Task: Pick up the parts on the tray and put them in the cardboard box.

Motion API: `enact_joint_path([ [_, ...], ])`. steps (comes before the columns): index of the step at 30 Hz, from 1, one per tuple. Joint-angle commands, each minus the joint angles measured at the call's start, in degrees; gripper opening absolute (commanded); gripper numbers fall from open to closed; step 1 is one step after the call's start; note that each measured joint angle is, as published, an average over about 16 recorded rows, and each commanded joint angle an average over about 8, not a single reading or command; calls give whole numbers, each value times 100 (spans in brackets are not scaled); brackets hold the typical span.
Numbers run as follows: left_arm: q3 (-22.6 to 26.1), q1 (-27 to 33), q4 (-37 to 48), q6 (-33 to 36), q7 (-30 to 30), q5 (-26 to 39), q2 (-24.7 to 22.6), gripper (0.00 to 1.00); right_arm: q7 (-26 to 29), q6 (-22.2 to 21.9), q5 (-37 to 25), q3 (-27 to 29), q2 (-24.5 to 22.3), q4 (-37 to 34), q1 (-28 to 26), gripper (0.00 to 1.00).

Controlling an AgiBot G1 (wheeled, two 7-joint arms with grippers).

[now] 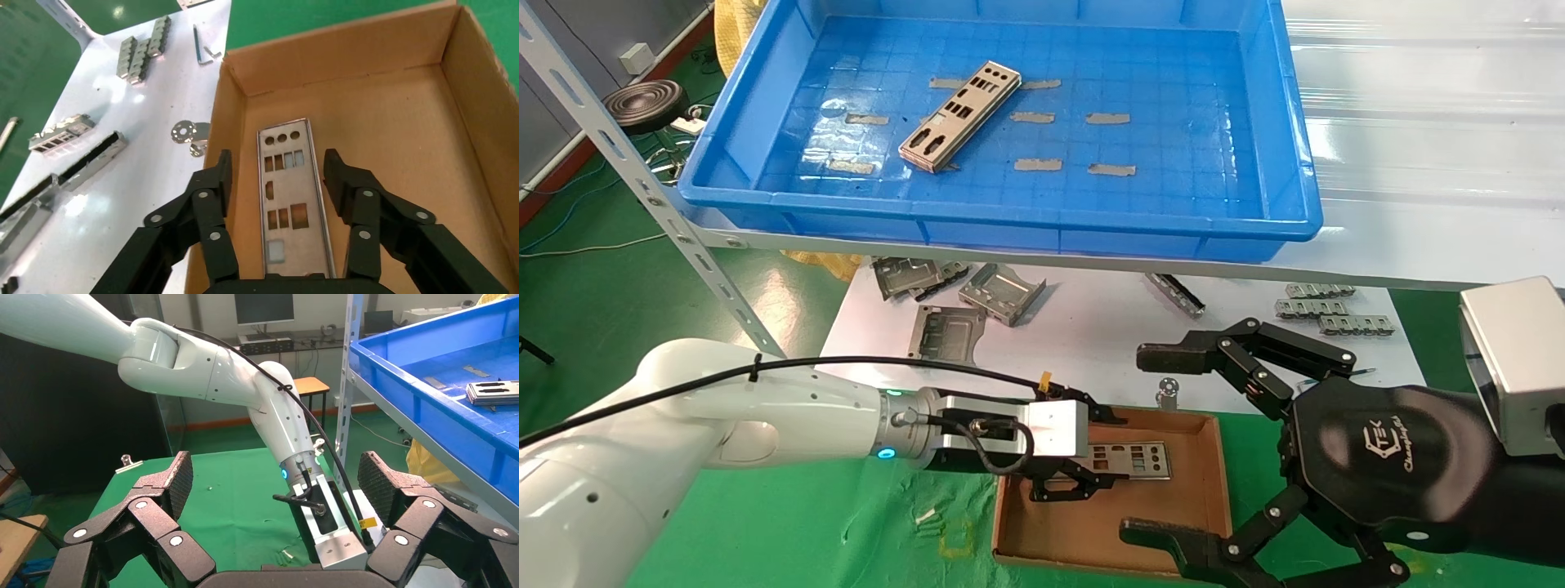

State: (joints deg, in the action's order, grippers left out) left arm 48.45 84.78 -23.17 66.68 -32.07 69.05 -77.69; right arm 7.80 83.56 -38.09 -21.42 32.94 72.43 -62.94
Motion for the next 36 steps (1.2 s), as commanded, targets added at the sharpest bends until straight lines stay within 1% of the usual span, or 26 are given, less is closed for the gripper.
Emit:
enact_joint_path([
  [1,50,11,13,-5,-9,-74,0,100,0,0,0,0,0,0,0,100],
  [6,48,101,166,416,124,-394,51,100,0,0,0,0,0,0,0,100],
  [15,-172,219,703,1748,638,-1088,296,100,0,-1,1,0,0,0,0,100],
  [18,-210,264,805,2005,728,-1212,363,100,-1,-1,2,0,0,-1,1,100],
  [22,-220,298,846,2120,746,-1264,394,100,-1,-2,2,0,0,-1,1,100],
  [29,-236,246,749,1969,724,-1204,399,100,-1,-2,2,-1,0,-1,1,100],
  [36,-481,37,281,1970,1019,-1331,712,100,-1,-2,2,-1,0,-2,1,100],
])
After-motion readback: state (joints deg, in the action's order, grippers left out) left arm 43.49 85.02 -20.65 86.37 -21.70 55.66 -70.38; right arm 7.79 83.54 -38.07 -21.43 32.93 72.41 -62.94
